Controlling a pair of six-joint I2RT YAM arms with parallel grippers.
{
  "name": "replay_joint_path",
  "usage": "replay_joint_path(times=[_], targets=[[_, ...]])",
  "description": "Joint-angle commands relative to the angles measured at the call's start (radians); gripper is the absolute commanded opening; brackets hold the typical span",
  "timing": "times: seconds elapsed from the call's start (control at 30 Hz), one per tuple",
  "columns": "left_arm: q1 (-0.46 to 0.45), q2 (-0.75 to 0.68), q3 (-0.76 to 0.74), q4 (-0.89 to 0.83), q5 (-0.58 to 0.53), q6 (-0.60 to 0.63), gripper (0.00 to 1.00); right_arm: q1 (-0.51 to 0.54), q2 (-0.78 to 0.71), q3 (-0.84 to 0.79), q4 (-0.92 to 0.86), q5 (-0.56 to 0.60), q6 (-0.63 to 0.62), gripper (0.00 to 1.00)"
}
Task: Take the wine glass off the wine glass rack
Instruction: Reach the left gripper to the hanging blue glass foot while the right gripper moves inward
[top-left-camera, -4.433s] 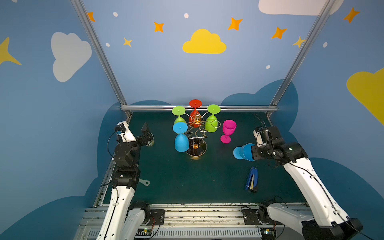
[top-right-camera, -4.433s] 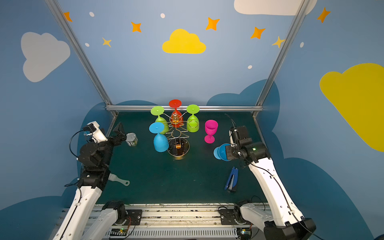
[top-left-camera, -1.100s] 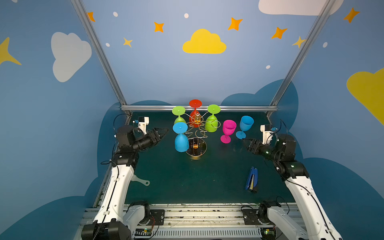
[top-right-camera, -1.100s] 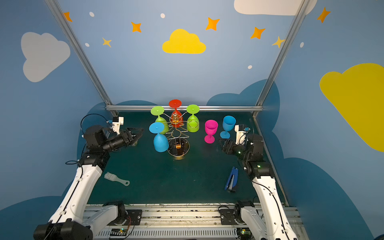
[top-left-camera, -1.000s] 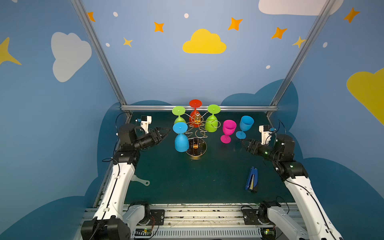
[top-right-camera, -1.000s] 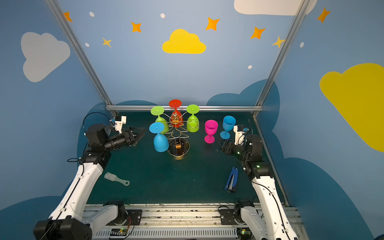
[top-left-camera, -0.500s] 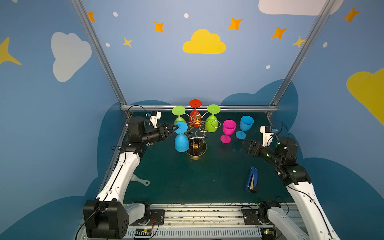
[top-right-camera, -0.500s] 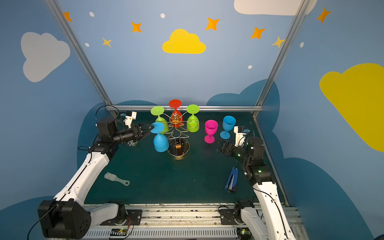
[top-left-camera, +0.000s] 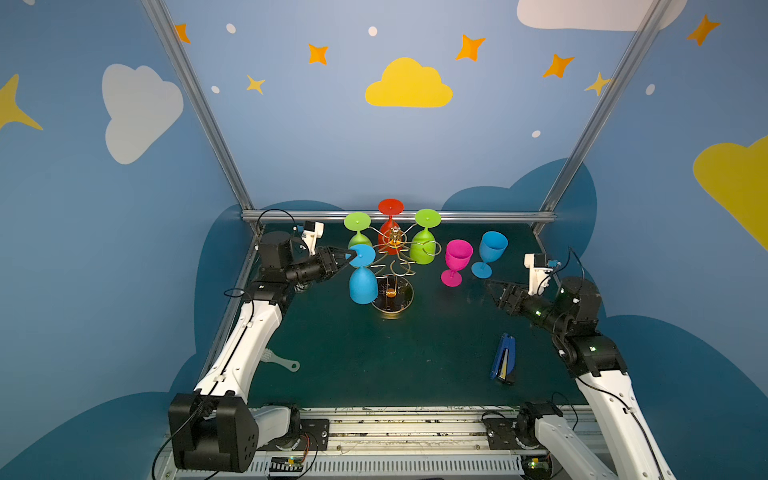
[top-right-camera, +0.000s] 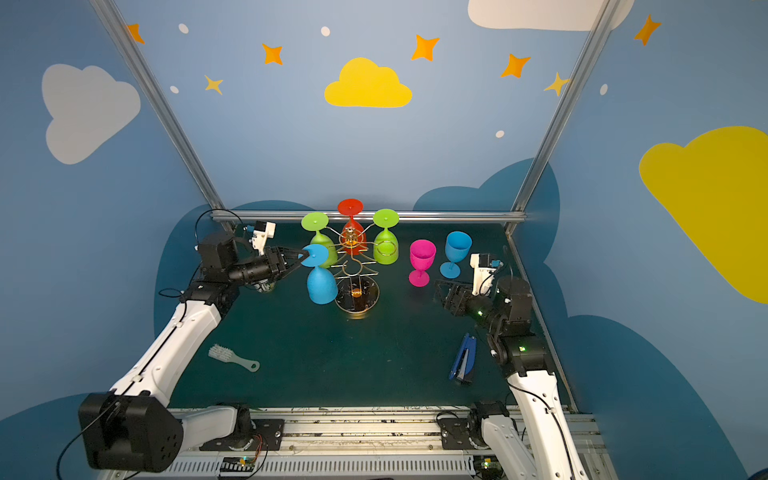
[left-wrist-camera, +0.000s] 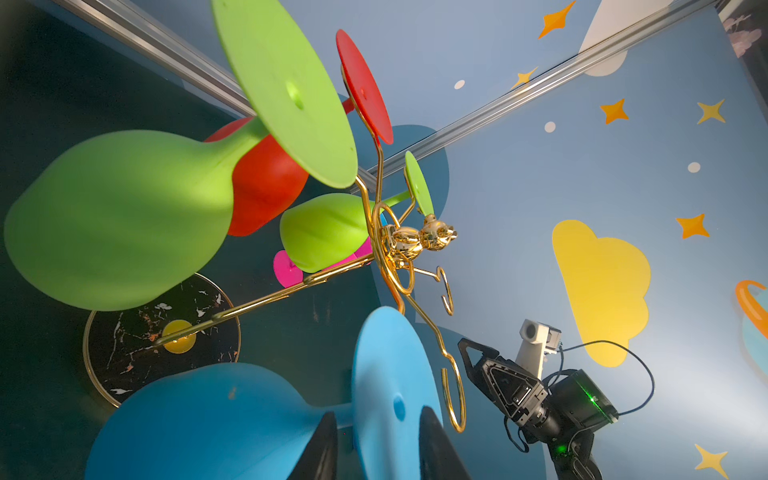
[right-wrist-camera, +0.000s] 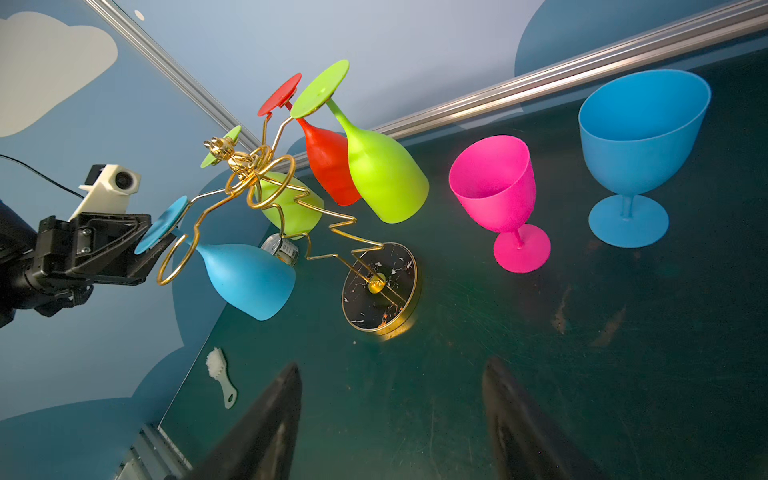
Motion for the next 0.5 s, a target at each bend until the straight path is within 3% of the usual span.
replay_joint_path(times=[0.0, 0.47], targets=[[-0.004, 0.005, 0.022, 0.033, -0.002, -0.001, 0.29, 0.006, -0.016, 0.028, -0.009, 0.008, 0.008, 0.68], [-0.003, -0.023, 0.015, 0.041, -0.007, -0.034, 0.14, 0.006, -0.021, 0.025, -0.008, 0.013, 0.010, 0.69]])
